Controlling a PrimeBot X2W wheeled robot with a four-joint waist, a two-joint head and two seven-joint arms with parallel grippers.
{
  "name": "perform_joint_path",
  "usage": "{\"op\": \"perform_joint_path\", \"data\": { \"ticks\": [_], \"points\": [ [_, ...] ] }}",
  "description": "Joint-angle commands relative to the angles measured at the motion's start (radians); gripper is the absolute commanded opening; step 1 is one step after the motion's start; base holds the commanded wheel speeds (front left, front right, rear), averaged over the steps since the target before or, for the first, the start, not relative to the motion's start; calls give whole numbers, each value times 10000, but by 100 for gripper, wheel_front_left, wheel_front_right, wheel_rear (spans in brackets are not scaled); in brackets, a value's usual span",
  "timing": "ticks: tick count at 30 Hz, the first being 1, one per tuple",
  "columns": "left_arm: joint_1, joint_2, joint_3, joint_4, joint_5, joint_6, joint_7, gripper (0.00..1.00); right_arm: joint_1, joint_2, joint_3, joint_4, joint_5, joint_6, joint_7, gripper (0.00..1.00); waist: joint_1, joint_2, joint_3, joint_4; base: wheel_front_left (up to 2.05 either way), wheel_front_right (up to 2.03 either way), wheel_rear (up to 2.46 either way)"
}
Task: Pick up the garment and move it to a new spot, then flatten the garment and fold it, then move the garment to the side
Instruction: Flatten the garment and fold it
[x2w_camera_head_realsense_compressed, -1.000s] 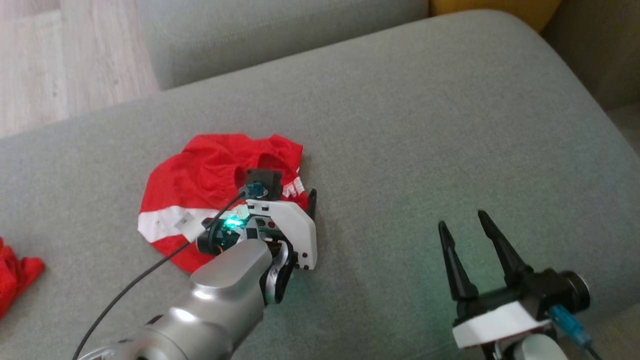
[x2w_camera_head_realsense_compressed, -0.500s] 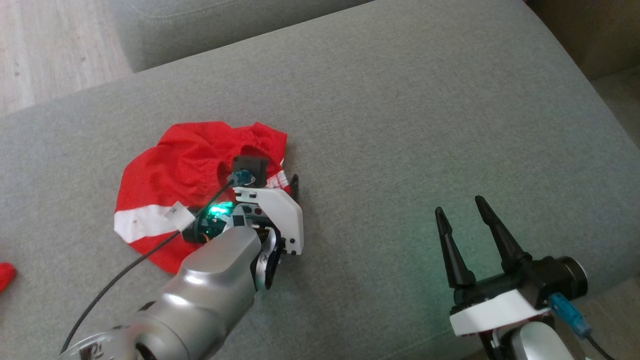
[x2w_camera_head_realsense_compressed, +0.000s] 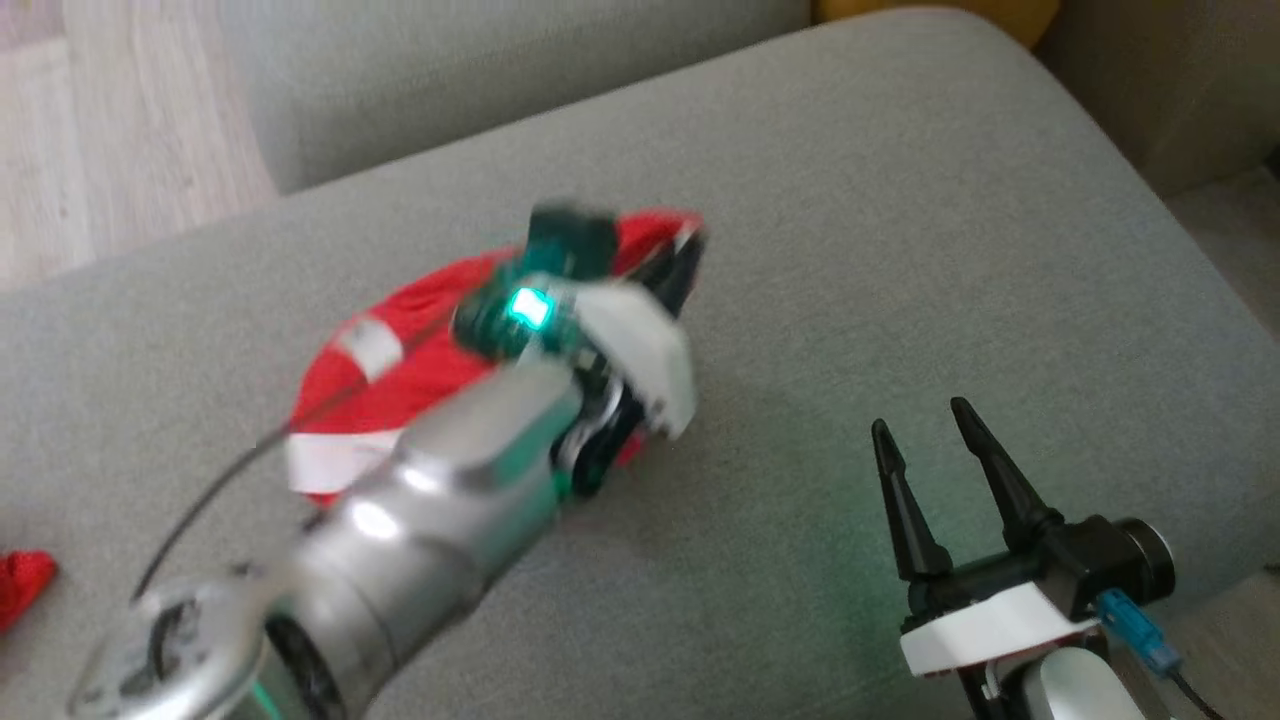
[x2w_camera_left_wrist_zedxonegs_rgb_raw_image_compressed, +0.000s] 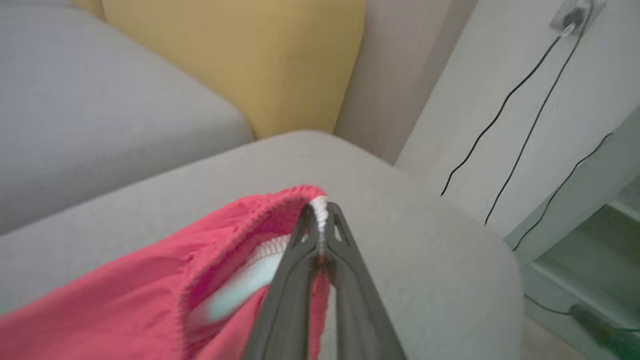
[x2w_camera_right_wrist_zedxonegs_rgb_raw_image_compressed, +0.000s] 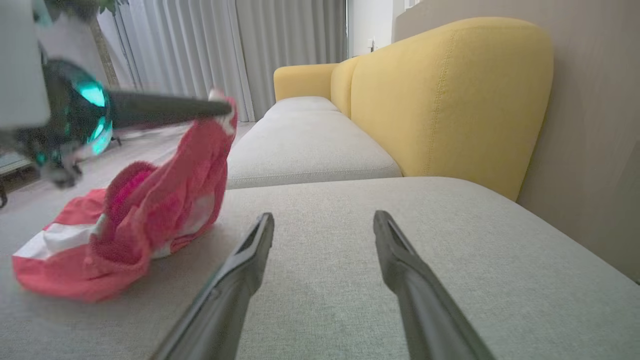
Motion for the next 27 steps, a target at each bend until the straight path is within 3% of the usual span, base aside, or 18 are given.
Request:
{"op": "perform_joint_path", "data": {
  "ticks": [1, 8, 12, 18, 19, 24, 27],
  "points": [
    [-952, 78, 310, -373, -105, -133, -111, 0, -134, -35, 223, -284, 73, 65, -36, 100, 0, 0, -284, -48, 0, 0, 0],
    [-2843, 105, 1166, -1086, -366, -655, -594, 0, 194, -35, 18, -382, -20, 65, -36, 100, 0, 0, -648, 168, 0, 0, 0],
    [-2784, 572, 1629, -1709, -899, -968, -447, 0, 281, -35, -132, -540, 32, 65, -36, 100, 0, 0, -528, 557, 0, 0, 0],
    [-803, 2306, 1158, -2930, -858, -1063, -703, 0, 149, -35, -305, -821, 199, 65, -36, 100, 0, 0, 76, 1213, 0, 0, 0],
    [-803, 2306, 1158, -2930, -858, -1063, -703, 0, 149, -35, -305, -821, 199, 65, -36, 100, 0, 0, 76, 1213, 0, 0, 0],
    [1036, 3695, 1068, -3674, -939, -1205, -1453, 0, -16, -35, -418, -845, 453, 65, -36, 100, 0, 0, 576, 1876, 0, 0, 0],
    [1552, 4217, 1213, -3677, -639, -1128, -1785, 0, -267, -35, -417, -690, 369, 65, -36, 100, 0, 0, 759, 2193, 0, 0, 0]
  ]
}}
